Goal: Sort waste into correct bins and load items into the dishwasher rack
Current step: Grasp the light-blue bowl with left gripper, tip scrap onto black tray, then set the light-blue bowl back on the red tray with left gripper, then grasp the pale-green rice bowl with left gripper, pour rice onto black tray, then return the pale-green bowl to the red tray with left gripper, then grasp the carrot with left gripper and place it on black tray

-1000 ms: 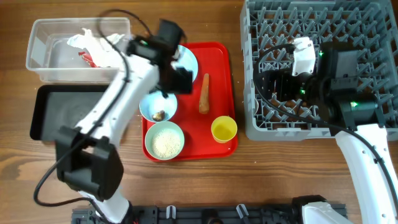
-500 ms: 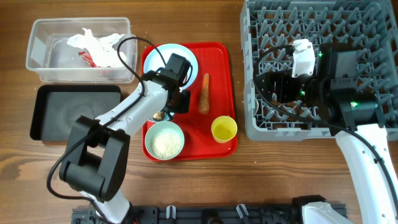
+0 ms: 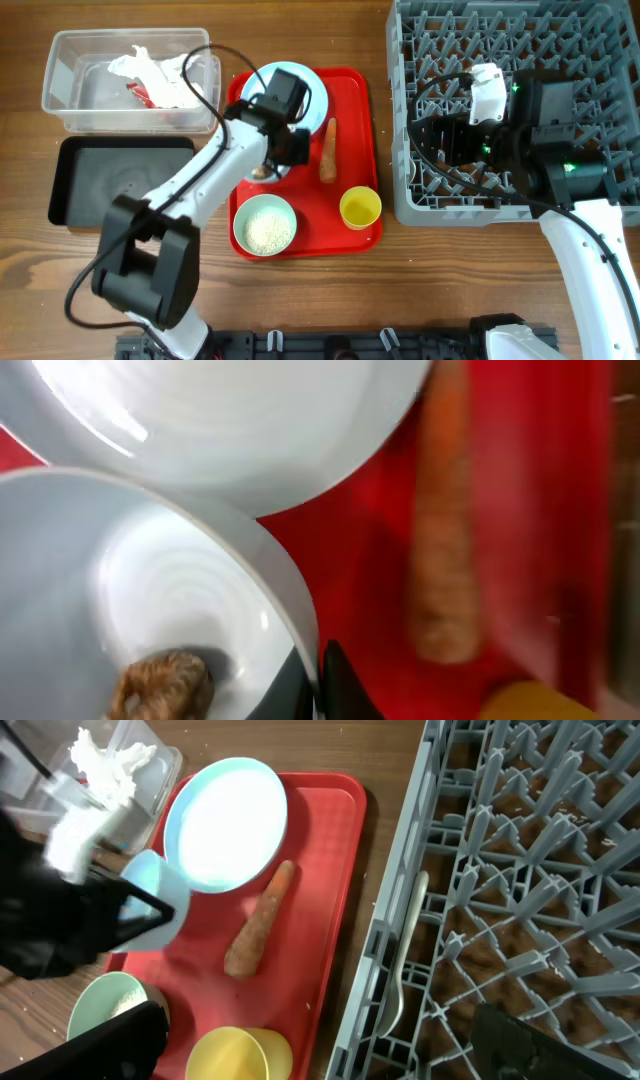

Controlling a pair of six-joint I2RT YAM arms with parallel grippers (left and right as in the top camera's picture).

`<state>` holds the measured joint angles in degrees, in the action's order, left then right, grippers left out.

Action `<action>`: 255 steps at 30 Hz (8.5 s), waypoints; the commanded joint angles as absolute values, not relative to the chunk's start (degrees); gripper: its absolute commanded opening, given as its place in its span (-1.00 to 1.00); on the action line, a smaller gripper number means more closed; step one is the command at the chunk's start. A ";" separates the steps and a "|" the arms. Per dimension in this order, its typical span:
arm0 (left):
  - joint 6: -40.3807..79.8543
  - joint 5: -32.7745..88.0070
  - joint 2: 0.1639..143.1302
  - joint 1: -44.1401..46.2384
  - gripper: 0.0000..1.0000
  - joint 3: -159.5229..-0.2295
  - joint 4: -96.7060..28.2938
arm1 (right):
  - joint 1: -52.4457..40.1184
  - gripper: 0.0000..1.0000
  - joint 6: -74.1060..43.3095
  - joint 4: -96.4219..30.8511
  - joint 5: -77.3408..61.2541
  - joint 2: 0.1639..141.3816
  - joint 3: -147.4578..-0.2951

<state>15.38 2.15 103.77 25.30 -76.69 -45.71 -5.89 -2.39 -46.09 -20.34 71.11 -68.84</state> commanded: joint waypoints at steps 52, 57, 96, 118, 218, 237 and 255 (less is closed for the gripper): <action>6.81 -3.81 96.27 24.29 -0.92 -73.10 -43.75 | -5.76 0.99 -3.18 -46.50 -19.99 71.70 -70.02; 7.57 -4.43 103.48 27.51 -0.92 -73.10 -45.23 | -5.76 0.99 -3.14 -46.78 -19.97 71.70 -70.02; 32.62 -3.44 96.71 42.11 -0.92 -59.81 -50.72 | -5.76 1.00 -3.07 -46.89 -19.99 71.70 -70.02; 4.34 30.24 88.55 -7.64 -0.92 -77.14 -63.77 | -5.76 1.00 -3.03 -46.98 -19.99 71.70 -70.02; 19.64 -3.81 112.66 35.05 0.51 -85.69 -42.46 | -5.76 0.99 -3.01 -47.00 -19.94 71.79 -70.02; 21.45 -2.42 122.04 36.86 -0.89 -85.76 -39.38 | -5.76 0.99 -3.01 -46.83 -19.94 71.79 -70.02; 27.90 -3.70 101.03 4.97 -0.92 -101.25 -73.45 | -5.76 0.99 -2.96 -46.81 -19.92 71.79 -70.02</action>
<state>24.84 -2.26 102.89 14.66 -100.40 -70.32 -5.89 -2.39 -47.11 -20.32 71.37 -68.84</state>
